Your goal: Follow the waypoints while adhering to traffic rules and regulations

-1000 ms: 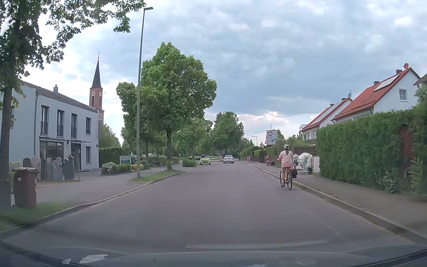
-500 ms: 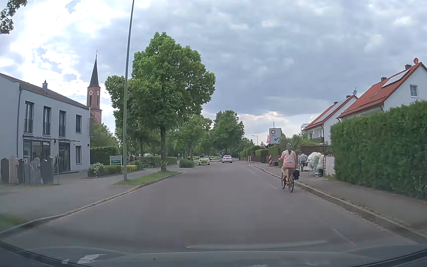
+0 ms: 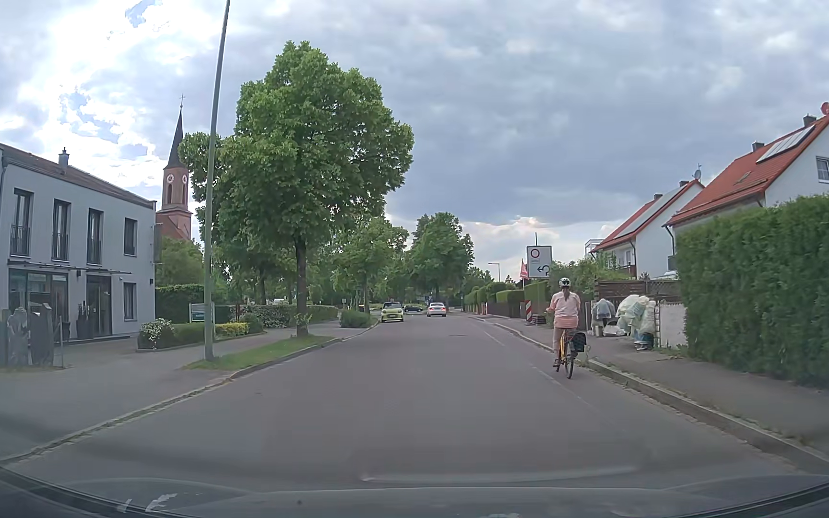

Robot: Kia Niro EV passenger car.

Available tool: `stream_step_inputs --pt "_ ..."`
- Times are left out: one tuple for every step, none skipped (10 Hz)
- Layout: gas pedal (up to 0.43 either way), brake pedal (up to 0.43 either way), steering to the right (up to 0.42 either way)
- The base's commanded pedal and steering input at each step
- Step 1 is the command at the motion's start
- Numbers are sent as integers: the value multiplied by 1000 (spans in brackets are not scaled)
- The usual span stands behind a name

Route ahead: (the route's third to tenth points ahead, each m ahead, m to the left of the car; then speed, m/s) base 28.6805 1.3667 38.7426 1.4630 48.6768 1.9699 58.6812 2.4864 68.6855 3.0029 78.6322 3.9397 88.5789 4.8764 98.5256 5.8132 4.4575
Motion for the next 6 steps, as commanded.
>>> stream_step_inputs --pt "0 18 4" --pt "0 18 6" --pt "8 18 7" --pt "59 18 7" --pt "59 18 7" --pt "39 18 10"
